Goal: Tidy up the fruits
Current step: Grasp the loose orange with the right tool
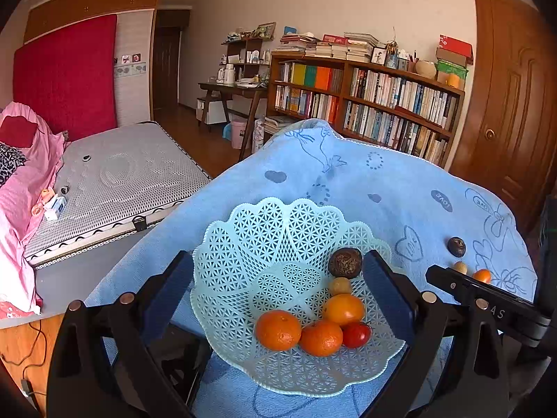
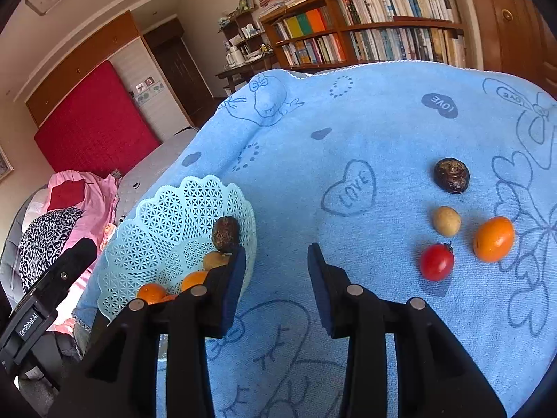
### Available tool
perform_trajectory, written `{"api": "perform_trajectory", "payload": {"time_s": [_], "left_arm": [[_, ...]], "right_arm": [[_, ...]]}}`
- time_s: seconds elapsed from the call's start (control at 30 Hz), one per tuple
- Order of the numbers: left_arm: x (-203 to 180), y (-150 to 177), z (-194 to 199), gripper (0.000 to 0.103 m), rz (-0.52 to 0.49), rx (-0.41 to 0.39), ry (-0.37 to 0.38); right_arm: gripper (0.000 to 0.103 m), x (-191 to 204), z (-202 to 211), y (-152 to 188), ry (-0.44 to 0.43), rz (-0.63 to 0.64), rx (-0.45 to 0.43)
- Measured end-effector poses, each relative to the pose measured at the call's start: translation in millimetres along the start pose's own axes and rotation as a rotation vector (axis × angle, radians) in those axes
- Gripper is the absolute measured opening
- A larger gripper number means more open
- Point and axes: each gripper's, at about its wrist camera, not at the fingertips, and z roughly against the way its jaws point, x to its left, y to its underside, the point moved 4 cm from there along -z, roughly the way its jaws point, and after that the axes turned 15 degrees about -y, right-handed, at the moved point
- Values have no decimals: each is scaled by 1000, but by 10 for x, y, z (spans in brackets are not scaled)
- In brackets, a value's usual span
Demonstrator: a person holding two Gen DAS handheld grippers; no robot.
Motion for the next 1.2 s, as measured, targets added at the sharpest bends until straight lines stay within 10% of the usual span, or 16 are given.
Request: {"api": "perform_trajectory", "payload": {"time_s": [0.43,1.2], "left_arm": [[-22,26,0,99,-3,3,4],[-333,137,75,99,-56,8,29]], "right_arm": [[59,-423,224,17,101,-67,-42],[59,-1356,750,-39,300,-167,-110]]}}
